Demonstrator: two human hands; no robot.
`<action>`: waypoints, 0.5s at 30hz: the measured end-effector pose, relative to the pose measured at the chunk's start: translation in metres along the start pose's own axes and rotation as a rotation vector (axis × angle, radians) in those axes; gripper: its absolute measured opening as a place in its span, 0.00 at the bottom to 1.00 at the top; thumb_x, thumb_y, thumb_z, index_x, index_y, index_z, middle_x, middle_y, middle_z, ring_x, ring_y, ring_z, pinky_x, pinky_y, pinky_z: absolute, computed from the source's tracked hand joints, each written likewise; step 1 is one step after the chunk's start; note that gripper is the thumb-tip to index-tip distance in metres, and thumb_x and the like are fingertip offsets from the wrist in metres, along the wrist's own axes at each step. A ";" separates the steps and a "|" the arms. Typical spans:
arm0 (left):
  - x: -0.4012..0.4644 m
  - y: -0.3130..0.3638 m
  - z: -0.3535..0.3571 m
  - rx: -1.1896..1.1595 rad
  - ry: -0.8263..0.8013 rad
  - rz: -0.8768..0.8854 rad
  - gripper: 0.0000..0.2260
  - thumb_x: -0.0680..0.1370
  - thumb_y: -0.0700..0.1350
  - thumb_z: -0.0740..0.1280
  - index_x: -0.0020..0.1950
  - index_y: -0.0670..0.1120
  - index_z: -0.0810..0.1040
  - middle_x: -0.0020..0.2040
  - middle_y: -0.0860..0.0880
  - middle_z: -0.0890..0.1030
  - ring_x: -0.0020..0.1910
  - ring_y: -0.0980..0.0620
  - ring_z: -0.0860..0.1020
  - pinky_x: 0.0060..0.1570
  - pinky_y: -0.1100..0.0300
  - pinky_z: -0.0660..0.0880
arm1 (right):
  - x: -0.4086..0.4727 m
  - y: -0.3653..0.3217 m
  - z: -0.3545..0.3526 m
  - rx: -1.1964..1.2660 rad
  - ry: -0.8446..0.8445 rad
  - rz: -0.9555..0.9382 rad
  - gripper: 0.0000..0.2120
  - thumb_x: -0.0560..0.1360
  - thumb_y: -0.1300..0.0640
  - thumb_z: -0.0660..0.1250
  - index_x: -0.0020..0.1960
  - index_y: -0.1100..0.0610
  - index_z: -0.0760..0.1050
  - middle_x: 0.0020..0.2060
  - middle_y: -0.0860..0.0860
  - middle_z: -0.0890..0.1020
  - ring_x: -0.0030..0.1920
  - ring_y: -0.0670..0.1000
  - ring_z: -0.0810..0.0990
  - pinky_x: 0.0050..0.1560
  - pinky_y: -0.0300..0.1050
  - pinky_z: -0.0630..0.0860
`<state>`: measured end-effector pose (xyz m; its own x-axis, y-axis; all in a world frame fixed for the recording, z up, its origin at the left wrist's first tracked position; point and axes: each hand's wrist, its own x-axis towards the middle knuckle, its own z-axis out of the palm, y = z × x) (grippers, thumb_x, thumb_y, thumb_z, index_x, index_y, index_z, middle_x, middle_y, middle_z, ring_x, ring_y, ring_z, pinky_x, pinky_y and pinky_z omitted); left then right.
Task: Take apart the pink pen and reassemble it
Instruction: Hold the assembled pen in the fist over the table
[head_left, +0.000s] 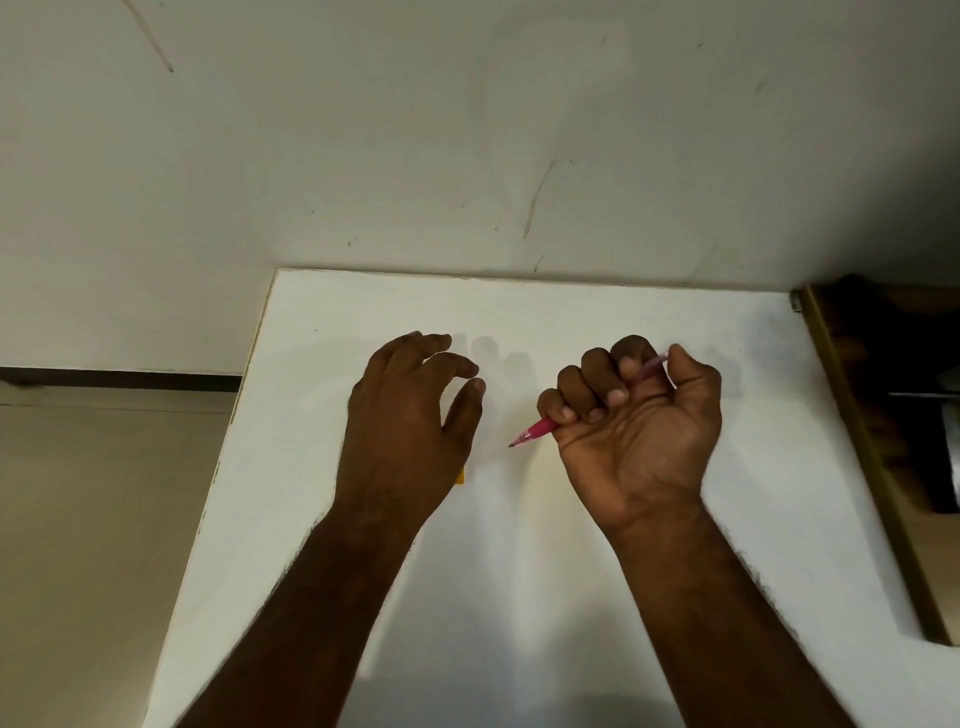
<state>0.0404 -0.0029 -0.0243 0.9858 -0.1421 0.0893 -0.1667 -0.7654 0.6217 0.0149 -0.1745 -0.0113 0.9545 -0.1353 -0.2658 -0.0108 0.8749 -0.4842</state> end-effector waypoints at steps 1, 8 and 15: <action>0.000 0.000 0.000 0.002 0.001 0.000 0.09 0.79 0.49 0.68 0.57 0.49 0.83 0.66 0.50 0.79 0.70 0.48 0.72 0.67 0.47 0.69 | 0.000 0.000 0.000 0.003 -0.008 0.010 0.21 0.81 0.44 0.49 0.38 0.56 0.68 0.29 0.49 0.65 0.30 0.50 0.59 0.34 0.46 0.64; 0.001 -0.001 0.001 0.005 0.008 -0.002 0.09 0.79 0.50 0.68 0.57 0.50 0.83 0.66 0.50 0.79 0.70 0.48 0.72 0.67 0.51 0.68 | 0.004 0.003 0.001 -0.010 0.003 0.002 0.11 0.81 0.53 0.55 0.46 0.55 0.73 0.36 0.51 0.74 0.32 0.49 0.69 0.36 0.44 0.69; 0.001 0.000 0.001 0.002 0.001 -0.008 0.09 0.79 0.51 0.68 0.57 0.51 0.83 0.67 0.51 0.78 0.70 0.49 0.72 0.67 0.52 0.67 | 0.004 0.002 -0.002 -0.012 0.036 0.036 0.19 0.83 0.41 0.56 0.48 0.54 0.77 0.33 0.51 0.73 0.33 0.50 0.68 0.40 0.47 0.69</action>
<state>0.0410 -0.0036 -0.0249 0.9872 -0.1351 0.0852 -0.1586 -0.7677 0.6209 0.0180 -0.1744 -0.0148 0.9420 -0.1205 -0.3132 -0.0490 0.8740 -0.4835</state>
